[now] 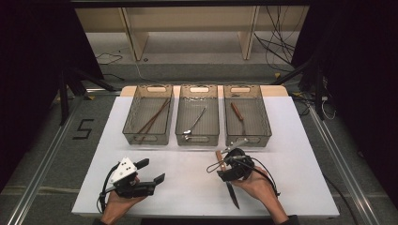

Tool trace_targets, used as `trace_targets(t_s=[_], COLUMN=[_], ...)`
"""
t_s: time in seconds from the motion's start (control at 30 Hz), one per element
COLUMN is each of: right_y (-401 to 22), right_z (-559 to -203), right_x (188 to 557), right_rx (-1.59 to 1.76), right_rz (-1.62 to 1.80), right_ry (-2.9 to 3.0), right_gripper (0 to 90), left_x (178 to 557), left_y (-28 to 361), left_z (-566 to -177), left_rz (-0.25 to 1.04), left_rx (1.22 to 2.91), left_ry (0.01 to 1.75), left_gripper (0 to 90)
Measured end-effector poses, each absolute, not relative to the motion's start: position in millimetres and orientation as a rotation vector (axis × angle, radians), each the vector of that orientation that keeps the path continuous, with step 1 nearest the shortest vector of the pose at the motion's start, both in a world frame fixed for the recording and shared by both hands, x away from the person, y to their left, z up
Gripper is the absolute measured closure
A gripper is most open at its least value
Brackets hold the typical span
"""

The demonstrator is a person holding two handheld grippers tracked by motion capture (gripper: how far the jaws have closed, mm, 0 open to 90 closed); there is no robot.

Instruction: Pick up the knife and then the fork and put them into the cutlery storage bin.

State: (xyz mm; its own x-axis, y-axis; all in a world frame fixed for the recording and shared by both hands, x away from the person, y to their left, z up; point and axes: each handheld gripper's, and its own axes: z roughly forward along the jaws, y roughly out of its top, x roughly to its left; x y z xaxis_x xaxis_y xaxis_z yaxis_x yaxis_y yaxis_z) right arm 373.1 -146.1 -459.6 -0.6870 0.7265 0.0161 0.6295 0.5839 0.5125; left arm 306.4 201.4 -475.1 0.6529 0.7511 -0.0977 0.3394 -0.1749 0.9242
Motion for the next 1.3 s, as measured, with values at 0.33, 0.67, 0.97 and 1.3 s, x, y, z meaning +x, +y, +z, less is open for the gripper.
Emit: trace_targets(t_s=[0.33, 0.67, 0.97, 1.3], right_y=[-145.3, -140.6, -137.0, -134.1], right_z=[-464.8, -470.7, -470.0, -469.3], right_x=[374.8, 373.5, 371.9, 372.9], right_rx=[1.141, 1.114, 1.064, 1.027], right_rz=[0.680, 0.619, 0.609, 0.593], right_ry=[2.637, 2.653, 2.677, 2.693], right_gripper=[50.4, 55.7, 69.9, 77.0], left_x=[306.3, 306.2, 306.3, 306.3], left_y=[200.9, 200.6, 200.3, 199.8], left_z=[-475.1, -475.2, -475.3, -475.4], left_rz=[0.467, 0.464, 0.466, 0.466], left_rx=[1.770, 1.773, 1.783, 1.785], left_ry=[0.880, 0.880, 0.880, 0.877], left_gripper=[16.2, 16.2, 16.2, 16.2])
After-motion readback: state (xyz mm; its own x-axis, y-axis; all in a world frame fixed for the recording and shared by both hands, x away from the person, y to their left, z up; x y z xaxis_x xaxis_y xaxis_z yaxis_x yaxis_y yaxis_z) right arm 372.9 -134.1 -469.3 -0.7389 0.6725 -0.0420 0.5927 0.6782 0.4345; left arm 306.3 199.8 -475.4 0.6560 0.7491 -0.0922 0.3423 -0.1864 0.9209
